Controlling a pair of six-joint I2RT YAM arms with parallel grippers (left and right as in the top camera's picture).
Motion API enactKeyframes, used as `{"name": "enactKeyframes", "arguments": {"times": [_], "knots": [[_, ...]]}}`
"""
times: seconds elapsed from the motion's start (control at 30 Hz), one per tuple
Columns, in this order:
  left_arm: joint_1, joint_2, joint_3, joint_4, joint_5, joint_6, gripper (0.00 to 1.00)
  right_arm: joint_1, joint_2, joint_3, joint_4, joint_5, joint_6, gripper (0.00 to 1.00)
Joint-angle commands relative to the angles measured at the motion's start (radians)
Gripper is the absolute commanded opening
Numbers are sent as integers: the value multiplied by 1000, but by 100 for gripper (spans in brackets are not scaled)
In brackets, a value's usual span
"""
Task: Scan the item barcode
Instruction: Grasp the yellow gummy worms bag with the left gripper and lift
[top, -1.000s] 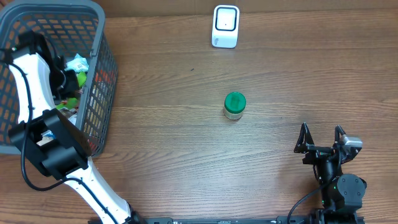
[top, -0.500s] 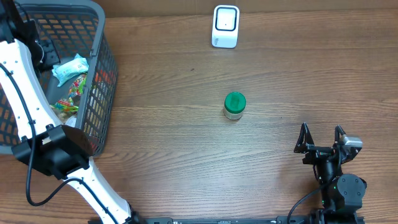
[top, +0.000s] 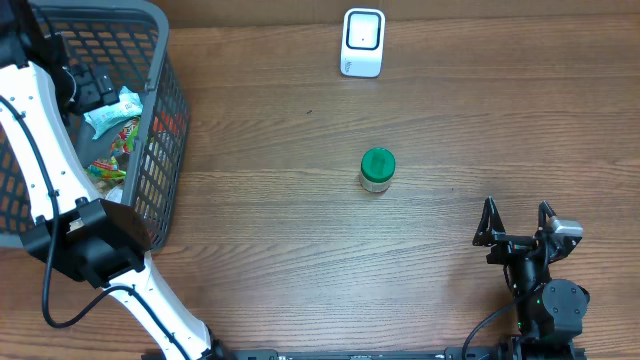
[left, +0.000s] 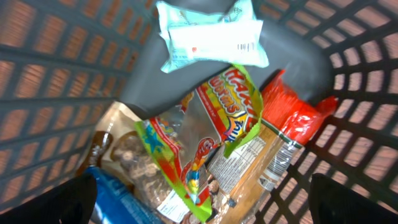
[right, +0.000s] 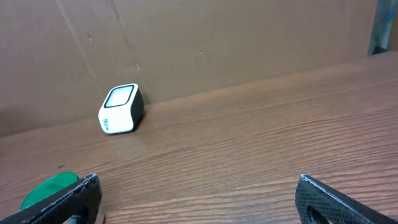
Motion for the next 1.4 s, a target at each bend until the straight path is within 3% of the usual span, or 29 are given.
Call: {"name": "enactKeyframes", "arguments": {"times": [0.0,0.33,0.67,1.37], "knots": [[-2,-5,-98,31,6,13,100,0,0,-10,7,-5,4,100],[-1,-5,-395,239,-24,21,98,0,0,-10,6,-5,4,100],[2,-4,-555,389,-39,28,100,0,0,-10,6,-5,4,100],[79,12,-605,485,-34,49,100,0,0,-10,7,-5,4,100]]}}
